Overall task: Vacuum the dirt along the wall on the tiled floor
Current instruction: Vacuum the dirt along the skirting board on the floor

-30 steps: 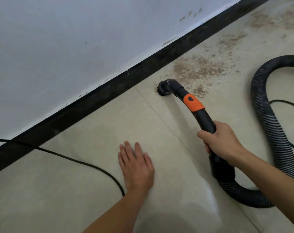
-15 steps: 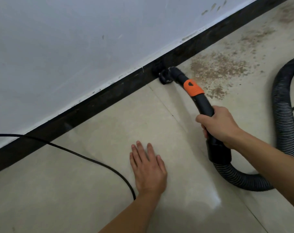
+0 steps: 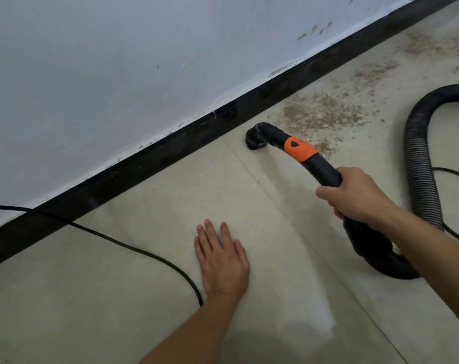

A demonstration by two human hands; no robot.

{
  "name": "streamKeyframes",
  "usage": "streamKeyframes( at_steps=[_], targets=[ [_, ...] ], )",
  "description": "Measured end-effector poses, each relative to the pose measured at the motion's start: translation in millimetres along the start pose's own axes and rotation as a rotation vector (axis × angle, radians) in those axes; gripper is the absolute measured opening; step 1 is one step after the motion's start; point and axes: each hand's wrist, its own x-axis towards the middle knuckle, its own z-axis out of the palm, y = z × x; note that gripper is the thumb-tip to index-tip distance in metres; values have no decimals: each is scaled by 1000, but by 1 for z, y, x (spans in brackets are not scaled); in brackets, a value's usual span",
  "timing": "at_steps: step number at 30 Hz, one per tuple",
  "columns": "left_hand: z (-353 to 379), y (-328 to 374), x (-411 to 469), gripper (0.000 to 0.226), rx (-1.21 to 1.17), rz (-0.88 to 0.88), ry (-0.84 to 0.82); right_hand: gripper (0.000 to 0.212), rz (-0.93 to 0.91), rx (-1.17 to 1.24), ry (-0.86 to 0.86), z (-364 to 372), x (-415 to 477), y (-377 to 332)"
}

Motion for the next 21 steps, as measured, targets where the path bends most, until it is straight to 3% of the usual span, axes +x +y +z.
streamKeyframes(
  at_steps=[6,11,16,21],
  targets=[
    [2,2,-1,55,-12,0,15,13,16,-69,85,-4,-22,22],
    [4,1,-3,54,9,1,17,15,82,232,152,8,34,7],
    [5,-1,-1,54,24,12,21,14,155,548,90,24,59,-16],
    [2,-1,-1,55,16,-3,-25,15,65,446,-30,43,31,-22]
  ],
)
